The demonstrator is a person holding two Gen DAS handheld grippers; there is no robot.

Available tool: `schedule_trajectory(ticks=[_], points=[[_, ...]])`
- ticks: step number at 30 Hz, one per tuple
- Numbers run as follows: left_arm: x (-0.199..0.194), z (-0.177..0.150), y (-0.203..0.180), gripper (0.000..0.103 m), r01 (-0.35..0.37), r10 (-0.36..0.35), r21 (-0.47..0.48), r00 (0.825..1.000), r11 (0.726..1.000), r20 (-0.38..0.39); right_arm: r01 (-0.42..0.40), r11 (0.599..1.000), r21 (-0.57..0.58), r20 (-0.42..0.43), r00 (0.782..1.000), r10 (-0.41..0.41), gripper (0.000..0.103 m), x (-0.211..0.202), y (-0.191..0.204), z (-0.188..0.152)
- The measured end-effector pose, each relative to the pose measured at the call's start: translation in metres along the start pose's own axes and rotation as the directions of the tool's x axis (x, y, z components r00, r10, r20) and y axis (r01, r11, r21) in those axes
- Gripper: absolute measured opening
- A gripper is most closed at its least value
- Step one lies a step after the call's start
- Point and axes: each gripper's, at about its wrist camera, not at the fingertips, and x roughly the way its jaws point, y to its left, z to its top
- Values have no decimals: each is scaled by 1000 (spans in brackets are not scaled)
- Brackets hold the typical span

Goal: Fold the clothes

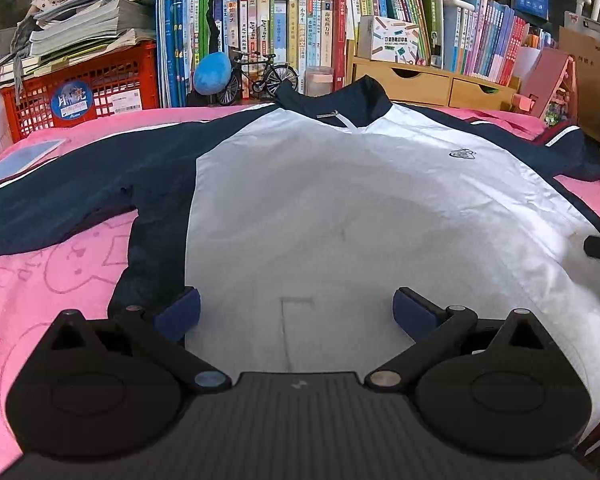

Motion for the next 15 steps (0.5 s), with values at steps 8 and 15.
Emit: schedule_trajectory(ticks=[8,15], points=[[0,-1,1,103,-1,1,12,1000,1000,-1,-239,960,-143,-40,971,236,103,-8,58,-7],[-3,-3,7,103,-4,4,10,1000,1000,3,-25,997,-69,-17,1000,24,103,-1,21,-8]])
